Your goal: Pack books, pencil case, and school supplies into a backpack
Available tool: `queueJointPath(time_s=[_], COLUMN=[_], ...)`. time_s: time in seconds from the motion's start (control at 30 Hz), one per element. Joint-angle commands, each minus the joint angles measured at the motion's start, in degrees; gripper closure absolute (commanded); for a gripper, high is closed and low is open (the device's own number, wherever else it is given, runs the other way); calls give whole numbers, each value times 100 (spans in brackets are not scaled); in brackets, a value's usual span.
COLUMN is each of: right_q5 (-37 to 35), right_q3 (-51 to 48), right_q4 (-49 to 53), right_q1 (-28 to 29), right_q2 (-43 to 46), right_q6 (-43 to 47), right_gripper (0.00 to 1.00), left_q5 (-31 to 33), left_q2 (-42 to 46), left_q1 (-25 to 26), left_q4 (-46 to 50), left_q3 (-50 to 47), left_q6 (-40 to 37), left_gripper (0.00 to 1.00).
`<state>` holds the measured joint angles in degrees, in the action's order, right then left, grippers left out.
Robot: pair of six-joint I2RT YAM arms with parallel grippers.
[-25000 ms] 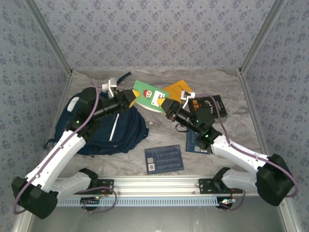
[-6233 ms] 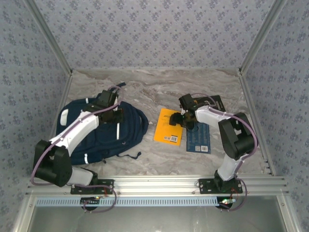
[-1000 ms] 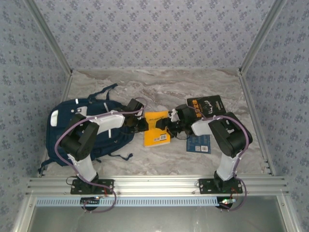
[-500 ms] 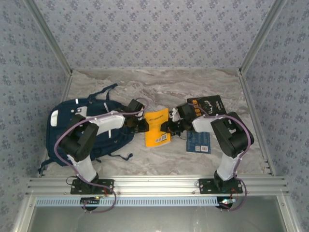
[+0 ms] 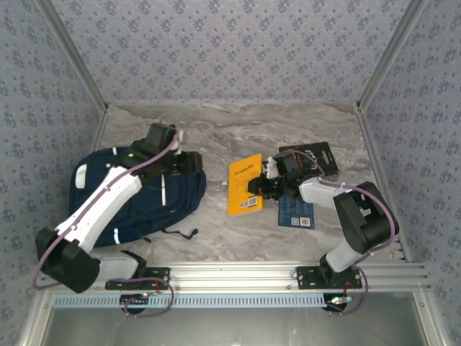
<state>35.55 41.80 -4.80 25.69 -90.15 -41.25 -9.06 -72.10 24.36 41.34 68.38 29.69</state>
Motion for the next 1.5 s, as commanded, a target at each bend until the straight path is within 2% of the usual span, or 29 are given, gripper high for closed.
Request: queueJointPath(time_s=[0.0, 0.2, 0.4, 0.67, 0.8, 0.87, 0.93, 0.97, 1.07, 1.23, 1.47], right_q5=[-209, -102, 42, 158, 266, 265, 112, -14, -555, -1645, -2937], right_q3=[-25, -119, -384, -634, -680, -710, -773, -794, -813, -996, -1012], right_q4=[196, 199, 101, -250, -451, -486, -438, -357, 156, 807, 1866], right_q1=[59, 90, 86, 37, 33, 25, 16, 20, 23, -4, 30], right_q2=[301, 327, 322, 161, 2, 47, 240, 348, 793, 1784, 3202], right_q6=[254, 222, 241, 194, 132, 83, 82, 123, 324, 371, 392], right_gripper=[100, 100, 100, 100, 100, 100, 100, 100, 100, 100, 100], left_q5=[202, 612, 223, -182, -325, -112, -80, -97, -40, 155, -34], left_q2=[38, -506, -993, -1658, -1934, -2106, -2177, -2186, -2169, -2242, -2083], left_q1=[-787, -1427, -1469, -1469, -1436, -1387, -1368, -1349, -1044, -127, 741], left_q4=[619, 503, 106, -214, -415, -210, -96, -100, -15, 343, 895], left_q3=[-335, -519, -484, -384, -242, -62, -26, -19, 177, 994, 2039], left_q6=[-257, -363, -219, -166, -259, -436, -520, -548, -778, -1058, -1184], left_gripper=[43, 42, 44, 55, 70, 79, 95, 100, 100, 100, 100])
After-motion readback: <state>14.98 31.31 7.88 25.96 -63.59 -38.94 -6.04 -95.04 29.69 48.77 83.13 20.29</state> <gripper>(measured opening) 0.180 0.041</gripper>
